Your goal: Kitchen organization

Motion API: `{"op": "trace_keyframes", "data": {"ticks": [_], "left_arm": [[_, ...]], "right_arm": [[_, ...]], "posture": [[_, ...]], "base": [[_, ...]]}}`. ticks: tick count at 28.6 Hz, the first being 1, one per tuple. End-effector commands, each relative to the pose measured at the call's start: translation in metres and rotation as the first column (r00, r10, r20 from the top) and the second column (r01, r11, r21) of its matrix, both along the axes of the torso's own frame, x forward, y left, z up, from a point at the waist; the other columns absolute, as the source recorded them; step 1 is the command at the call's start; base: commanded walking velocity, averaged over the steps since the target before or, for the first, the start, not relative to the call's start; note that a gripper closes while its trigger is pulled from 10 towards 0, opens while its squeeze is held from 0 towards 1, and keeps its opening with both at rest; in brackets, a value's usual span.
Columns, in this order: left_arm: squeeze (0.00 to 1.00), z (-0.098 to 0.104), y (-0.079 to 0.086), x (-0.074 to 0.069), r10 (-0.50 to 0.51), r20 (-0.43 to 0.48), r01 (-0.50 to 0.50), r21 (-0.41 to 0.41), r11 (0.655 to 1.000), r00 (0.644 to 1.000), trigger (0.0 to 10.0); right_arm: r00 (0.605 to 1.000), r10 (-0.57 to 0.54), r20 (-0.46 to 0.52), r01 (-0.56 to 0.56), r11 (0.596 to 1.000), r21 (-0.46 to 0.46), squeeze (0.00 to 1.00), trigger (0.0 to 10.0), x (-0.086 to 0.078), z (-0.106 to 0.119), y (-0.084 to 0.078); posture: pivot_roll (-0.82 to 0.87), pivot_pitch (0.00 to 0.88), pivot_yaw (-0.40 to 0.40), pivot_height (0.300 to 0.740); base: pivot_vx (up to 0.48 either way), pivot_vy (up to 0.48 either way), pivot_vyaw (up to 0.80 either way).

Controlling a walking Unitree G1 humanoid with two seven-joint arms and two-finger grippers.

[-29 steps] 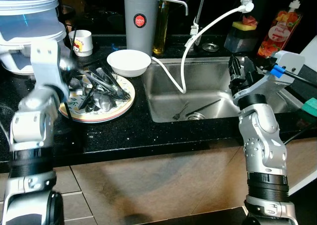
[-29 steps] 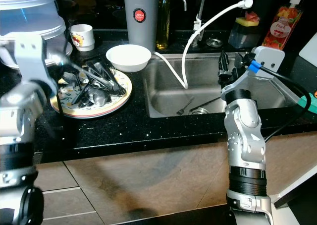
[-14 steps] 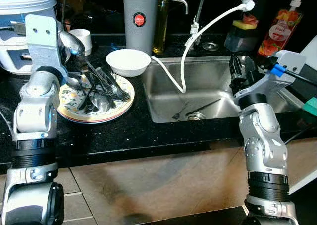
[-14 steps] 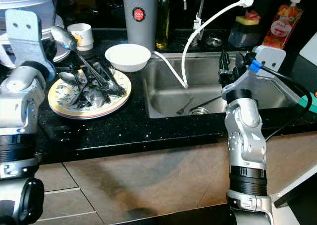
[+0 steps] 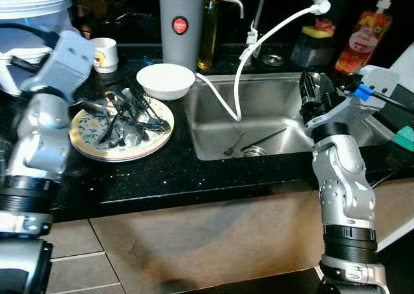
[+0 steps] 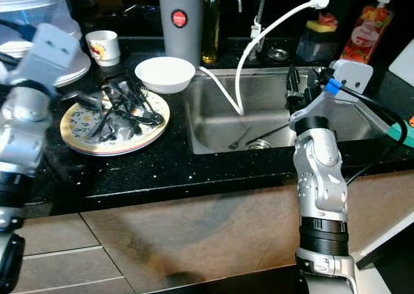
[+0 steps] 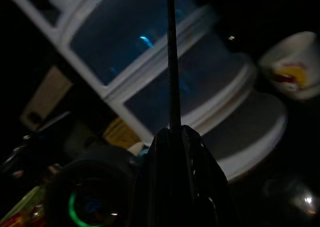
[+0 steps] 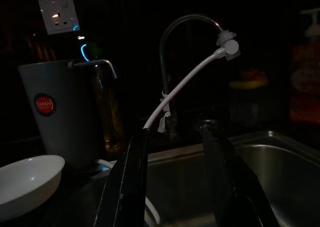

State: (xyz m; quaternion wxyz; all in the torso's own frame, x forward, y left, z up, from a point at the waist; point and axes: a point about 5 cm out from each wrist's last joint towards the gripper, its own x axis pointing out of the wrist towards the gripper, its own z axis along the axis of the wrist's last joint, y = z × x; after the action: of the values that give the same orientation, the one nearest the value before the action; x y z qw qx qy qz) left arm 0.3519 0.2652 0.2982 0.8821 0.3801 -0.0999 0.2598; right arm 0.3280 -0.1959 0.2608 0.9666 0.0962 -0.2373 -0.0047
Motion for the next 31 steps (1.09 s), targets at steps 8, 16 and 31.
{"op": "trace_keyframes", "data": {"ticks": [8, 16, 31], "left_arm": [[0.00, 0.012, -0.091, 0.017, -0.505, 0.161, 0.530, -0.295, 0.795, 0.848, 10.0], [0.06, -0.018, -0.208, 0.010, -0.875, 0.075, 0.805, -0.436, 0.403, 0.479, 10.0], [0.00, 0.031, -0.154, 0.004, -0.804, 0.376, 0.871, -0.367, 0.327, 0.460, 10.0]], "right_arm": [[1.000, -0.008, 0.002, 0.008, 1.000, 0.002, 0.00, 10.0, 0.000, 0.000, 0.000], [0.999, -0.031, 0.008, 0.031, 1.000, 0.003, 0.00, 10.0, -0.004, -0.001, -0.003], [0.998, -0.055, 0.003, 0.055, 0.998, 0.004, 0.00, 10.0, -0.011, -0.004, -0.007]], "posture": [[0.04, 0.000, -0.037, 0.740], [-0.01, 0.000, -0.006, 0.740], [0.01, 0.000, -0.003, 0.740]], "base": [[0.000, 0.000, 0.00], [0.000, 0.000, 0.00], [0.000, 0.000, 0.00]]}}
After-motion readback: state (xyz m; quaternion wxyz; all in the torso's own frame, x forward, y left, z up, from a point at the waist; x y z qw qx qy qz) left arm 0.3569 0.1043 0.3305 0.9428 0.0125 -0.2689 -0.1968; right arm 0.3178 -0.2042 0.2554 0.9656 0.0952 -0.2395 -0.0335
